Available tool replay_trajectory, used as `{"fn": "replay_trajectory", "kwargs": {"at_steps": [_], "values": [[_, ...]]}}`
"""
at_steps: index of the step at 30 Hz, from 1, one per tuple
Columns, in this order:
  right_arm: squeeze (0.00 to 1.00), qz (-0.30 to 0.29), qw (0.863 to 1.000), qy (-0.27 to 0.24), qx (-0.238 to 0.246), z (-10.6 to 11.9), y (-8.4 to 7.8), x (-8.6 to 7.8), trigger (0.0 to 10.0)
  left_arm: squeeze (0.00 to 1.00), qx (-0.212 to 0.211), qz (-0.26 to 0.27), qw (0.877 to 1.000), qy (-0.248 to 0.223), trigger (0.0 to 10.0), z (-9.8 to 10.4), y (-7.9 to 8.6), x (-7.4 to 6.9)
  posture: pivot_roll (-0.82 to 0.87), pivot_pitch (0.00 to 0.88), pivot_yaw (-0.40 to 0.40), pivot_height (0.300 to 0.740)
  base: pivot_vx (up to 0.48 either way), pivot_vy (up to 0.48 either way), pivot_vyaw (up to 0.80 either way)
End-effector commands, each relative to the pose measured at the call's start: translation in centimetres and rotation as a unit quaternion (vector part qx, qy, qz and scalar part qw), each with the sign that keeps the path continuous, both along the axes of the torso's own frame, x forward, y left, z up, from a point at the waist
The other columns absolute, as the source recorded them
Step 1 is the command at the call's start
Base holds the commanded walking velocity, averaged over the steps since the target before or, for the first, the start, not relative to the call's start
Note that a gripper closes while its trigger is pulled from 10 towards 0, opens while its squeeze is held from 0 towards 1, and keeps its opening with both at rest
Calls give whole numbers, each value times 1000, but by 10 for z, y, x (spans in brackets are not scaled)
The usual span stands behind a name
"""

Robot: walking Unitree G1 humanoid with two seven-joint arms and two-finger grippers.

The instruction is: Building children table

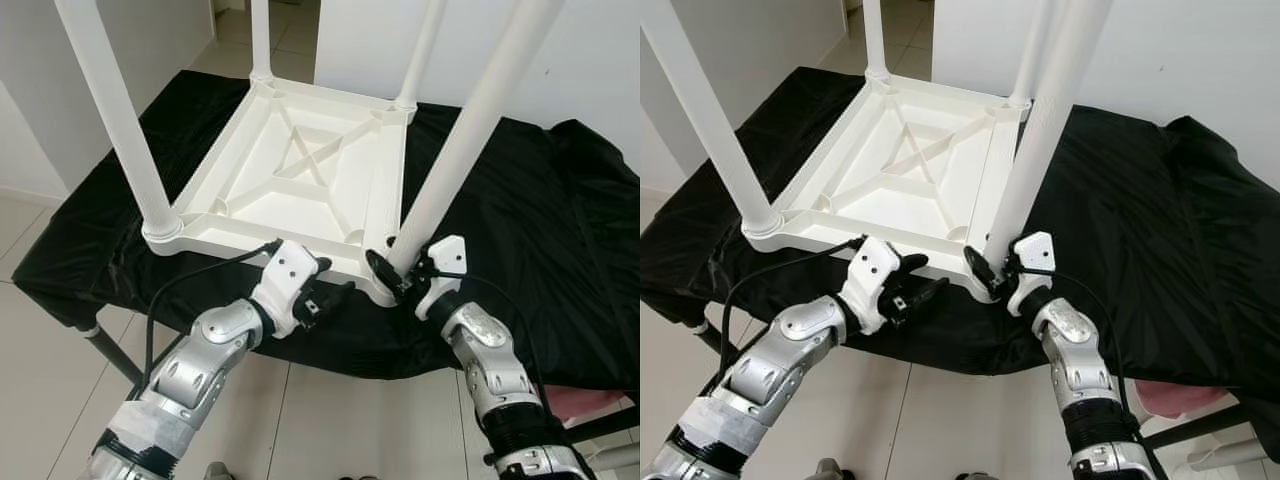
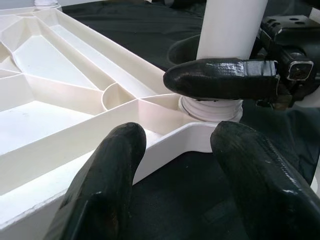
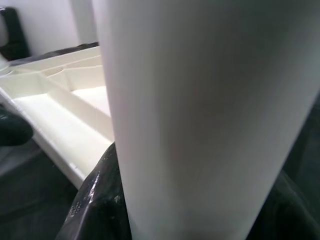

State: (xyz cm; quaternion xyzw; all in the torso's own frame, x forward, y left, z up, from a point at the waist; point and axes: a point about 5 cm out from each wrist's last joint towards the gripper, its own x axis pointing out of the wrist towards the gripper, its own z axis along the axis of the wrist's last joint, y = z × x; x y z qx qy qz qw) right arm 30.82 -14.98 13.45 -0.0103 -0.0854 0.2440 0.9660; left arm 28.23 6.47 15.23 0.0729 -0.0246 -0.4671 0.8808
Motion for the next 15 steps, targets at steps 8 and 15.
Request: {"fn": "replay_trajectory", "kwargs": {"at_steps": [8, 15], "values": [[0, -131, 991, 28, 4, -15, 4, -14, 10000, 0, 10, -35, 999, 4, 10000, -4, -5, -5, 4, 70, -61, 740, 0, 0, 0], [0, -231, 971, 39, 48, -15, 24, -16, 10000, 0, 9, -38, 999, 6, 10000, -5, -6, -7, 3, 68, -65, 740, 0, 0, 0]]}}
